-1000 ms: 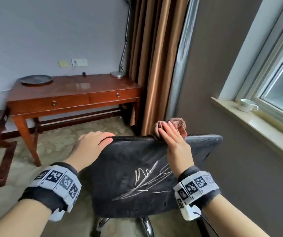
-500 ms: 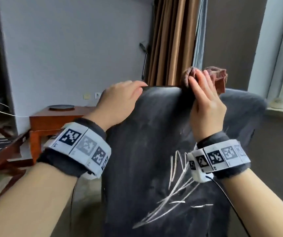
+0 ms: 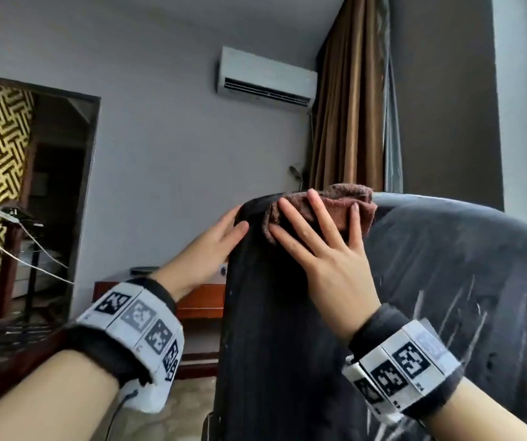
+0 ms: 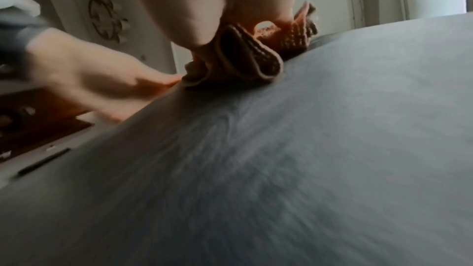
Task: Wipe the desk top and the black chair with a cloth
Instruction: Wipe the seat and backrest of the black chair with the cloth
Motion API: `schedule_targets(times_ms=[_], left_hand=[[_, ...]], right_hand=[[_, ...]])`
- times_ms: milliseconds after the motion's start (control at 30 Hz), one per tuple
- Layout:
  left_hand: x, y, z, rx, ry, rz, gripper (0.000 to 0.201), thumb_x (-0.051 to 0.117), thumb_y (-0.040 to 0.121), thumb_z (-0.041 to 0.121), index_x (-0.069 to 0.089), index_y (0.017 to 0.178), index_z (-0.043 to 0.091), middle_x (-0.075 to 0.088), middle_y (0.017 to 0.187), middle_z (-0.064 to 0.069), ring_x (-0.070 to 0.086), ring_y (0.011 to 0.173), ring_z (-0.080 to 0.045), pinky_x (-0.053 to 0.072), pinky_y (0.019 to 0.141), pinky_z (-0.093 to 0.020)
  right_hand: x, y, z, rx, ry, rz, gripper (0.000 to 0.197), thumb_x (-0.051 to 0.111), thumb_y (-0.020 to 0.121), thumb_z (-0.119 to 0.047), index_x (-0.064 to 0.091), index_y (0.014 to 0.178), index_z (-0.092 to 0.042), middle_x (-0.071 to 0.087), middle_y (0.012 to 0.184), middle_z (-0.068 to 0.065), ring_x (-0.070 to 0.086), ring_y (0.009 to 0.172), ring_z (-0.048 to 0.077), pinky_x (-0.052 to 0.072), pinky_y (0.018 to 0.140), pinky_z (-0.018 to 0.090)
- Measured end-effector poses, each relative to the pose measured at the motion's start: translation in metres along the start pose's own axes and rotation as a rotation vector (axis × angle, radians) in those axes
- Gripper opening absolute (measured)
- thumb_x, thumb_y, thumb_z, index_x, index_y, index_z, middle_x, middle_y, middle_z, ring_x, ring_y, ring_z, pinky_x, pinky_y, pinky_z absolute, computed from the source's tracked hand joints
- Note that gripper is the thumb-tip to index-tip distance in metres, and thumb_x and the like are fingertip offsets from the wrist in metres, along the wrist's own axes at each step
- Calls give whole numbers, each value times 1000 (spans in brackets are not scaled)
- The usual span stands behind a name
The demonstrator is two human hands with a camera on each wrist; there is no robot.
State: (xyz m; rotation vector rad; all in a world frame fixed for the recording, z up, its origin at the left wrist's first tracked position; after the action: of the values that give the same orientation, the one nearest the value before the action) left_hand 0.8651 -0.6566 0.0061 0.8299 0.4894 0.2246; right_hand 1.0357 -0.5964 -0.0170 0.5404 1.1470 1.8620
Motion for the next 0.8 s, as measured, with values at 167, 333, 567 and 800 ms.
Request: schedule_targets(times_ms=[167,333,567,800], left_hand=[[16,-20,-27,34,-355,113,44,45,87,33,44,131,40,52,137,13,45,128,-2,34,110,-31],[13,-27,-29,11,-467,113,38,37,92,33,47,129,35,56,132,14,50,121,3,43,95,-18],[18,-38,-27,-63,-587,72,45,35,89,49,61,116,25,68,116,8,62,109,-2,51,80,-15],[6,-30,-28,-57,-324,101,48,33,94,52,41,139,36,49,140,12,44,129,-5,33,112,-36]], right_hand=[[8,-7,-34,-105,44,-19,52,34,87,-18,48,137,-19,33,151,1,25,140,32,32,101,64],[-1,13,-24,-145,-30,-44,51,32,90,-22,46,139,-26,33,151,-3,25,141,28,25,107,58],[3,4,-66,-124,-36,-33,51,33,87,-19,52,134,-20,37,149,2,30,138,34,40,93,58],[-8,39,-19,90,-84,-40,53,31,88,-21,45,139,-25,34,151,1,29,139,32,34,102,56]])
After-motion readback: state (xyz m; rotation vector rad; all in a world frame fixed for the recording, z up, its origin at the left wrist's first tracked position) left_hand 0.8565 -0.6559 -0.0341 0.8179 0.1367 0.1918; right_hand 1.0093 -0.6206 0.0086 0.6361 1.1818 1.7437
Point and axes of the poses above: each hand's wrist, its own y-axis towards the middle knuckle, its own x-axis out of the palm, z = x × y, the point moved 2 cm from there along y, towards the middle knuckle
